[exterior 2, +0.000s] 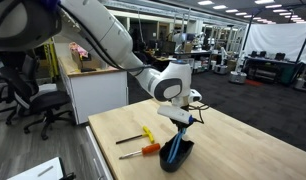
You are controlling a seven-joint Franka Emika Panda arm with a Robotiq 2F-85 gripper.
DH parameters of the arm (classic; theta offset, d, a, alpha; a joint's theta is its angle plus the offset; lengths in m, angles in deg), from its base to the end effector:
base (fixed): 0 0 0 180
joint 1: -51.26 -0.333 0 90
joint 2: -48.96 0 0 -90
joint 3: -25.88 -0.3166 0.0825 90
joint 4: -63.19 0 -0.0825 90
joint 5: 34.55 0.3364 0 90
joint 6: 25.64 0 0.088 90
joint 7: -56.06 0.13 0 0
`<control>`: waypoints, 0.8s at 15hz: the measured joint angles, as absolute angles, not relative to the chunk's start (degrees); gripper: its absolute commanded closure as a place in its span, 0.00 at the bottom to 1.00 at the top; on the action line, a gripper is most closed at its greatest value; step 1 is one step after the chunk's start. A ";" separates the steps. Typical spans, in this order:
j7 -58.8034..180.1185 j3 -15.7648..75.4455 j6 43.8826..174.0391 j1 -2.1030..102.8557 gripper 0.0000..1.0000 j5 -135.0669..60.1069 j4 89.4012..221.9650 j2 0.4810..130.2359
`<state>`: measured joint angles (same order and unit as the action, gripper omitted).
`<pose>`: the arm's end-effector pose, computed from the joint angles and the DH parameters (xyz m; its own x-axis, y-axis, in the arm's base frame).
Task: Remove the screwdriver and the blue objects from the blue bowl
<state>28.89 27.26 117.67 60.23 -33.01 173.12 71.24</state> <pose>0.6026 -0.1089 0.3192 0.9451 0.2752 0.1763 0.2652 -0.9610 0.0784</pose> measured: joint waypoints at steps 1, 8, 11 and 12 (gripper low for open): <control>28.89 27.27 117.67 60.25 0.97 -33.01 173.11 71.24; 29.45 27.27 118.78 60.20 0.97 -33.15 173.59 67.87; 30.99 27.27 118.95 59.79 0.97 -33.79 175.37 63.39; 32.49 27.32 118.92 59.48 0.97 -34.80 176.20 61.62</control>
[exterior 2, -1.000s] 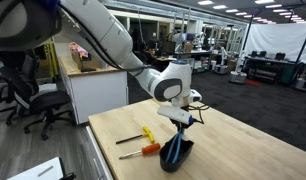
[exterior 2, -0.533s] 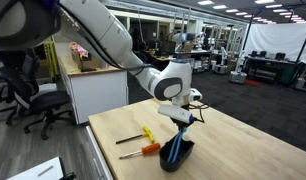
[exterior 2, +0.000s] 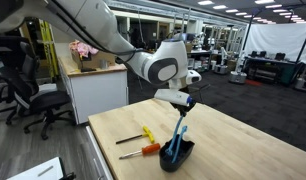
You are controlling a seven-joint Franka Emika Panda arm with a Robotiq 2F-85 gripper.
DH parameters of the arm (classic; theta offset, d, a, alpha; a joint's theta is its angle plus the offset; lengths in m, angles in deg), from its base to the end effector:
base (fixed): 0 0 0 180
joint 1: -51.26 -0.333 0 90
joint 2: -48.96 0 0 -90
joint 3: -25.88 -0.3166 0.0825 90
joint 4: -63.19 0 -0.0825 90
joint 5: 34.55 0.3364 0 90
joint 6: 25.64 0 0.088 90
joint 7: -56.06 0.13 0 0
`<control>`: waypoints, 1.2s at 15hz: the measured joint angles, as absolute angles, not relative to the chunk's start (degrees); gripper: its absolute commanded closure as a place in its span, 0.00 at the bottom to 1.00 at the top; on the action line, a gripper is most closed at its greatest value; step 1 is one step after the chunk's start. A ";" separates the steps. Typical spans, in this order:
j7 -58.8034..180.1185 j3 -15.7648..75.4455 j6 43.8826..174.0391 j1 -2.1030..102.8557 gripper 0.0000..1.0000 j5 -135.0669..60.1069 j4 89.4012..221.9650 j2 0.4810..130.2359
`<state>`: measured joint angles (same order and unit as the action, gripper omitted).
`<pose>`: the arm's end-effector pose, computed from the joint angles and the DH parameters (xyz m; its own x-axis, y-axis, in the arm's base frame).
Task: Remove the screwdriver and the blue objects from the blue bowl
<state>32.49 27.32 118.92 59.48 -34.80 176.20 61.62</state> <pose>0.5883 -0.0994 0.4002 0.9216 0.2542 0.2932 0.2224 -0.9652 0.1378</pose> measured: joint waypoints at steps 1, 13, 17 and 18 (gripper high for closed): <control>35.08 27.53 118.44 58.95 0.97 -36.85 177.01 59.83; 62.60 23.68 90.17 49.00 0.97 -32.98 179.05 51.31; 72.21 21.80 90.28 46.43 0.97 -30.65 178.87 54.11; 75.17 21.51 90.64 45.79 0.97 -30.76 178.83 55.17</control>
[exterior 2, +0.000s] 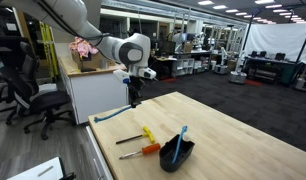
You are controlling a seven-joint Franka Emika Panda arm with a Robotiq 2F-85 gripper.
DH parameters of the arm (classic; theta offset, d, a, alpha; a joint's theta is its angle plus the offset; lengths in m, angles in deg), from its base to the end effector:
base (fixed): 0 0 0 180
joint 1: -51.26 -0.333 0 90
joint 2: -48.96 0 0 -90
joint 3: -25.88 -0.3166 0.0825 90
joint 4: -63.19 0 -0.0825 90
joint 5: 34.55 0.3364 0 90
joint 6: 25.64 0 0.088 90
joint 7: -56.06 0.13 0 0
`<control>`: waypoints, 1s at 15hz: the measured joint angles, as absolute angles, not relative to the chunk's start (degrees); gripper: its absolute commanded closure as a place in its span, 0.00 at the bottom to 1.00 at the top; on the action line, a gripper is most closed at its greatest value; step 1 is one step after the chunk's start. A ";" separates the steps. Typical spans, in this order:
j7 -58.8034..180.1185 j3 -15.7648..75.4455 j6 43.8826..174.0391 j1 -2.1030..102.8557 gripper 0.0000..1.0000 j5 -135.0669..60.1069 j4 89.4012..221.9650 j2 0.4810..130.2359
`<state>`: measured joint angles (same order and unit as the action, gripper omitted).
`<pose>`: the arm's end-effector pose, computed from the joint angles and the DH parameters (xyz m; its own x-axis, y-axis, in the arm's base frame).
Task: Remove the screwdriver and the blue objects from the blue bowl
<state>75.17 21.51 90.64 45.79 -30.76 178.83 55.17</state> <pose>0.5122 0.0933 0.3938 0.9752 -0.1899 -0.1135 -0.1943 -0.9805 -0.0288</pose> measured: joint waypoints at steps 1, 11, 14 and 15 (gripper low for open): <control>78.09 21.35 91.25 45.13 0.97 -30.96 178.80 56.36; 93.57 21.83 97.14 41.91 0.97 -38.08 176.72 67.12; 93.53 21.94 97.42 41.73 0.57 -39.60 175.62 69.11; 93.52 22.03 97.61 41.63 0.50 -39.89 175.44 69.47</control>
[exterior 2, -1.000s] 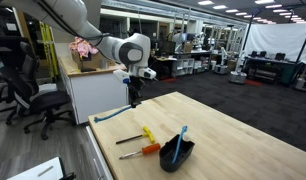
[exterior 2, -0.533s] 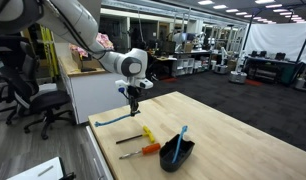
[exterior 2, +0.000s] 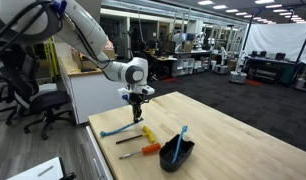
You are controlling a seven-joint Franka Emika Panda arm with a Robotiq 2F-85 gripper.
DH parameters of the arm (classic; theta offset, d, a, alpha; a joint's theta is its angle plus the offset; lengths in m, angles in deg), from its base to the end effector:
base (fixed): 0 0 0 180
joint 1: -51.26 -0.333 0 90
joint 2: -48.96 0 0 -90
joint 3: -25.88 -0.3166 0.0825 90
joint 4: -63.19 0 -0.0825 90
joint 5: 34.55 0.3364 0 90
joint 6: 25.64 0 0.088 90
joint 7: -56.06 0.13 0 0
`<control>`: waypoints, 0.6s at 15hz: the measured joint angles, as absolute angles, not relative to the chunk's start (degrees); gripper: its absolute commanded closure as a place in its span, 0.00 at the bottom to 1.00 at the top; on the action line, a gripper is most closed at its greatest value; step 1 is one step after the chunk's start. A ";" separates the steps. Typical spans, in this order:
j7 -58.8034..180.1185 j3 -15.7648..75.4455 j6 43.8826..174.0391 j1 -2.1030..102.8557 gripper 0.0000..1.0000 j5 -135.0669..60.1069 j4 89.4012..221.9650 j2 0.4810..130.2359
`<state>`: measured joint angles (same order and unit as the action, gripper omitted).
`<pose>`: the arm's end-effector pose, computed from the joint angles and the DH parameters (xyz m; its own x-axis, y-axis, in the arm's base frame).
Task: Remove the screwdriver and the blue objects from the blue bowl
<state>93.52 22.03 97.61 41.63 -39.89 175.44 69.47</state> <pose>0.5430 0.1230 0.2905 0.9272 -0.3601 -0.1036 -0.3454 -0.9286 0.1360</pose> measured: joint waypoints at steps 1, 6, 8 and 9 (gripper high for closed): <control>93.50 22.15 97.87 41.52 0.42 -40.18 175.36 69.59; 93.50 22.70 99.77 40.90 0.08 -43.50 175.57 66.81; 93.50 22.87 100.43 40.89 0.01 -44.88 176.28 63.42; 93.53 23.03 100.45 40.90 0.00 -45.59 176.76 61.44</control>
